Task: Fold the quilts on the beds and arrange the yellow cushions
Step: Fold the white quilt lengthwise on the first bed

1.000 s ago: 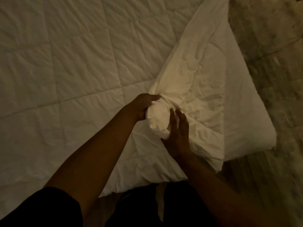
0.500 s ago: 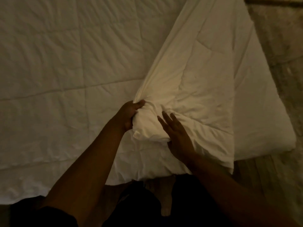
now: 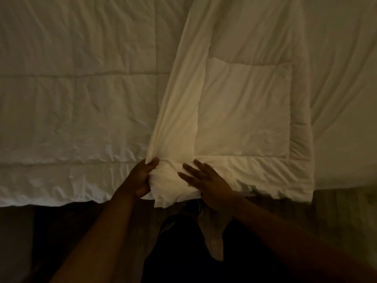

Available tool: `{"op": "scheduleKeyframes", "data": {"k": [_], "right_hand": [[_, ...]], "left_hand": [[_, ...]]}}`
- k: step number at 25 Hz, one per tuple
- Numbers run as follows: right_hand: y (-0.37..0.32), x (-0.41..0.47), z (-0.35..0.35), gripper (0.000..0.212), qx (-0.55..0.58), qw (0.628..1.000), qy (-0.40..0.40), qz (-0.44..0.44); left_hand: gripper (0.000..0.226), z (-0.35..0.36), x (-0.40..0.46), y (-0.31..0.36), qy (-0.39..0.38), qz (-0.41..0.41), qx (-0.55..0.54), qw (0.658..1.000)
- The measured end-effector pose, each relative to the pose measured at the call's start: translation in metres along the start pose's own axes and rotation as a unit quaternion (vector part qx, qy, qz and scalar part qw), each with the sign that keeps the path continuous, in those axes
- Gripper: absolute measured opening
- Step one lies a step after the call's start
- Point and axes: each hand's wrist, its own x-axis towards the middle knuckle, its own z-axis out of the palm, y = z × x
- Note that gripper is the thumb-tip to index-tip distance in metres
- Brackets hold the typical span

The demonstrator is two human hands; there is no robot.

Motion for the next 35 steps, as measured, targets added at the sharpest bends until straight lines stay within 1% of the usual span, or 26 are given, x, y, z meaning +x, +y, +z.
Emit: {"op": "scheduleKeyframes", "data": {"k": [2,5,7,8,10,12,14,16,18,19,20,21,23,26,27,29,31,33,35], "right_hand": [[-0.003,-0.004,0.019,0.076,0.012,1.000,-0.016,-0.012],[0.002,0.000,0.037,0.073,0.013,0.997,-0.068,-0.024],[0.012,-0.005,0.048,0.076,0.008,0.992,-0.123,0.017],[0.019,-0.011,0.053,0.079,0.006,0.990,-0.133,0.046],[0.036,-0.030,0.061,0.076,0.008,0.990,-0.099,0.098],[0.056,-0.050,0.066,0.075,-0.036,0.987,-0.083,0.135],[0.068,-0.065,0.065,0.082,-0.073,0.979,-0.072,0.176],[0.078,-0.081,0.061,0.095,-0.089,0.969,-0.053,0.223],[0.087,-0.095,0.057,0.110,-0.101,0.957,-0.061,0.266],[0.092,-0.099,0.057,0.113,-0.099,0.951,-0.065,0.285],[0.095,-0.099,0.059,0.110,-0.092,0.947,-0.070,0.299],[0.098,-0.097,0.062,0.102,-0.088,0.945,-0.074,0.305],[0.103,-0.090,0.069,0.082,-0.083,0.949,-0.074,0.296],[0.107,-0.082,0.077,0.056,-0.049,0.959,-0.045,0.276],[0.109,-0.081,0.078,0.051,-0.039,0.960,-0.037,0.276],[0.108,-0.080,0.077,0.046,-0.034,0.959,-0.030,0.280],[0.103,-0.084,0.073,0.046,-0.031,0.960,-0.029,0.276],[0.098,-0.093,0.070,0.052,-0.008,0.970,-0.018,0.242],[0.089,-0.096,0.067,0.055,0.019,0.980,-0.008,0.200]], "left_hand": [[0.025,-0.019,-0.001,-0.020,0.008,-0.016,0.001,1.000],[0.026,-0.041,0.009,-0.042,0.021,-0.027,0.016,0.999],[0.031,-0.048,0.026,-0.054,0.055,-0.033,0.049,0.997],[0.035,-0.047,0.035,-0.058,0.075,-0.031,0.076,0.994],[0.045,-0.040,0.053,-0.065,0.103,-0.024,0.127,0.986],[0.049,-0.029,0.064,-0.071,0.114,-0.014,0.151,0.982],[0.051,-0.023,0.069,-0.071,0.158,-0.003,0.184,0.970],[0.052,-0.019,0.067,-0.067,0.216,0.027,0.254,0.942],[0.044,-0.012,0.066,-0.056,0.236,0.073,0.285,0.926],[0.040,-0.005,0.070,-0.045,0.239,0.098,0.290,0.921],[0.042,0.002,0.077,-0.031,0.242,0.124,0.302,0.914],[0.048,0.010,0.089,-0.015,0.244,0.146,0.323,0.903],[0.064,0.028,0.118,0.024,0.243,0.169,0.366,0.882],[0.080,0.048,0.153,0.064,0.213,0.150,0.354,0.898],[0.081,0.052,0.158,0.069,0.194,0.153,0.374,0.894],[0.069,0.053,0.159,0.072,0.187,0.189,0.428,0.864],[0.058,0.044,0.151,0.075,0.224,0.231,0.446,0.835],[0.058,0.024,0.140,0.084,0.249,0.245,0.444,0.825],[0.059,-0.007,0.134,0.087,0.262,0.232,0.450,0.822]]}}
